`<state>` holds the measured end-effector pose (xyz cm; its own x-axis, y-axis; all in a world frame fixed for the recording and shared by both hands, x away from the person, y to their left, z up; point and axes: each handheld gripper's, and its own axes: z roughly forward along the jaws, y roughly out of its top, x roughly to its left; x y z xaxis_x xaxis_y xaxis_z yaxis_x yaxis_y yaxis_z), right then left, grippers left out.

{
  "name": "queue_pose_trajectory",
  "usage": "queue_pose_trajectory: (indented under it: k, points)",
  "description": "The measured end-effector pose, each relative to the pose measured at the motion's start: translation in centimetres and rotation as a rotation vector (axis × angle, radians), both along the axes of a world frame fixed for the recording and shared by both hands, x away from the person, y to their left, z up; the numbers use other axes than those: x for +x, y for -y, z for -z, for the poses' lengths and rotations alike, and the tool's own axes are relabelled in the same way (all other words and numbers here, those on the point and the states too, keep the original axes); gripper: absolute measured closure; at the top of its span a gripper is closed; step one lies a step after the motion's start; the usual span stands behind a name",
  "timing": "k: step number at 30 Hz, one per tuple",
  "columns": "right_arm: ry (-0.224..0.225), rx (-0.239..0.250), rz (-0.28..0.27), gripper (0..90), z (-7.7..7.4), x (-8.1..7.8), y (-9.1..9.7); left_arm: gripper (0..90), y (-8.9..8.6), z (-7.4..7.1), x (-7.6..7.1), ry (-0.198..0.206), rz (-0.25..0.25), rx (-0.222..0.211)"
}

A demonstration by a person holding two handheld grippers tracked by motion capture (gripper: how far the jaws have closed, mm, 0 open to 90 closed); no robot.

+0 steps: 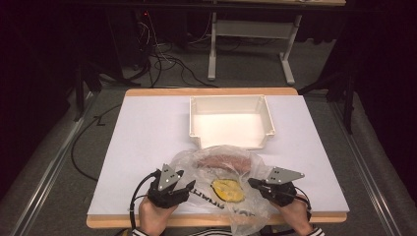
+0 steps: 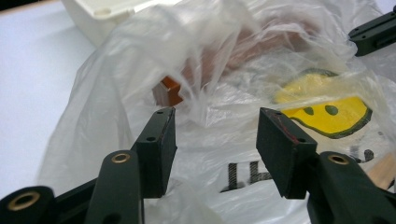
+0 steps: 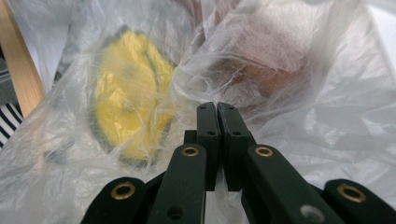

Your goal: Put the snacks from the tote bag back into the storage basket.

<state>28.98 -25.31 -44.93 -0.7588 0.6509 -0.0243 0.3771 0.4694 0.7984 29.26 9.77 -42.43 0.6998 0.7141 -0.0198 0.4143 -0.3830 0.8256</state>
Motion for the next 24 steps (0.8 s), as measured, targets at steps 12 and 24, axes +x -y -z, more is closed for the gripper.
queue_pose_trajectory:
  k: [12, 24]
  points:
    - [0.056, 0.053, -0.005, 88.9, -2.4, -0.2, 0.8, 45.3, 0.6, -3.5, -0.2, 0.092, 0.012, -0.007]
    - [0.087, 0.117, 0.011, 88.8, -4.2, 0.4, 1.9, 41.0, -1.6, -3.3, 2.5, 0.068, -0.12, -0.019]
